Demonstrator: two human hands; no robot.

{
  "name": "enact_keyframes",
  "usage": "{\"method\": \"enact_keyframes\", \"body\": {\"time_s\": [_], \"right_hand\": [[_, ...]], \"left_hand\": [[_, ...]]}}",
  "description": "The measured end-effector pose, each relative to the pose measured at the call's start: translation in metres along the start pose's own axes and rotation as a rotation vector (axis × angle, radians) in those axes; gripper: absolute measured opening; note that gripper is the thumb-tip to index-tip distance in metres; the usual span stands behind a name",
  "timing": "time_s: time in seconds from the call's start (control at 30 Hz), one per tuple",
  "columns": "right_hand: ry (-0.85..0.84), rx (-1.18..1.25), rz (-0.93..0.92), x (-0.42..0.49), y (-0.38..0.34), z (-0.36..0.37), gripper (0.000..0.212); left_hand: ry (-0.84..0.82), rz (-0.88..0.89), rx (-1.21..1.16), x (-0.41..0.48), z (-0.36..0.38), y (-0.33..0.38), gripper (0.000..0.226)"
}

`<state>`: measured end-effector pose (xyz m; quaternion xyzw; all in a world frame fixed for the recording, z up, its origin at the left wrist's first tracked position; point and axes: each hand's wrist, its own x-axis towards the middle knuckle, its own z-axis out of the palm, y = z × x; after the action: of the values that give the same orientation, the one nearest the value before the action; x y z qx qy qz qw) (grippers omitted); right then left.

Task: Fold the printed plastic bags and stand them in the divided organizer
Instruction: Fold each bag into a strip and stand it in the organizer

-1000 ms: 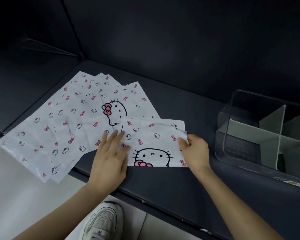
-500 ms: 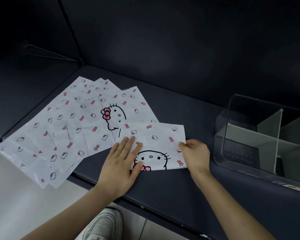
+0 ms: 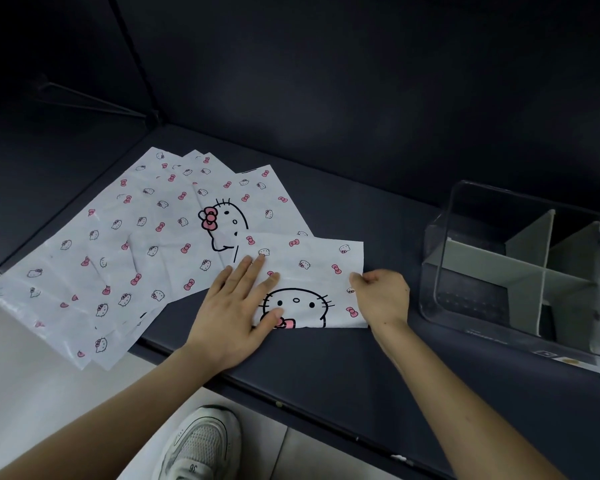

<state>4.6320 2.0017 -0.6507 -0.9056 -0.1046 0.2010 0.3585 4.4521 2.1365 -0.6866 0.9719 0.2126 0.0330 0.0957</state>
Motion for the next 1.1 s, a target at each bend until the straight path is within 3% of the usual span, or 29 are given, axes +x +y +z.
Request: {"method": "enact_keyframes", "body": {"time_s": [0.37, 0.43, 0.5, 0.57, 0.63, 0.73, 0.8, 1.0, 1.1], "right_hand": [[0.02, -0.046, -0.011, 0.002, 0.002, 0.002, 0.048], [0.027, -0.047, -0.035, 0.0, 0.001, 0.001, 0.037], [0.135, -0.159, -0.151, -0.01, 0.0, 0.0, 0.012], [0.352, -0.439, -0.456, -0.026, 0.007, 0.004, 0.028], [0.328, -0.589, -0.682, -0.042, 0.017, 0.018, 0.046], [0.139, -0.641, -0.676, -0.056, 0.029, 0.034, 0.055], [0.112, -0.656, -0.62, -0.055, 0.039, 0.032, 0.056], [0.181, -0.542, -0.578, -0.051, 0.074, 0.003, 0.051], [0.217, -0.429, -0.678, -0.052, 0.08, -0.007, 0.047]], "left_hand": [[-0.025, -0.024, 0.009, 0.001, 0.002, 0.0, 0.081], [-0.023, -0.027, 0.011, 0.0, 0.002, 0.0, 0.081], [-0.017, -0.031, 0.008, 0.001, 0.002, 0.001, 0.082], [-0.013, -0.037, 0.0, 0.001, 0.002, 0.002, 0.082], [-0.007, -0.036, -0.005, 0.001, 0.003, 0.002, 0.081], [0.0, -0.027, -0.002, 0.002, 0.003, 0.001, 0.083], [0.003, -0.03, 0.0, 0.002, 0.004, 0.001, 0.083], [-0.008, -0.039, -0.003, 0.002, 0.004, 0.0, 0.089], [-0.021, -0.042, -0.016, 0.001, 0.004, 0.0, 0.089]]}}
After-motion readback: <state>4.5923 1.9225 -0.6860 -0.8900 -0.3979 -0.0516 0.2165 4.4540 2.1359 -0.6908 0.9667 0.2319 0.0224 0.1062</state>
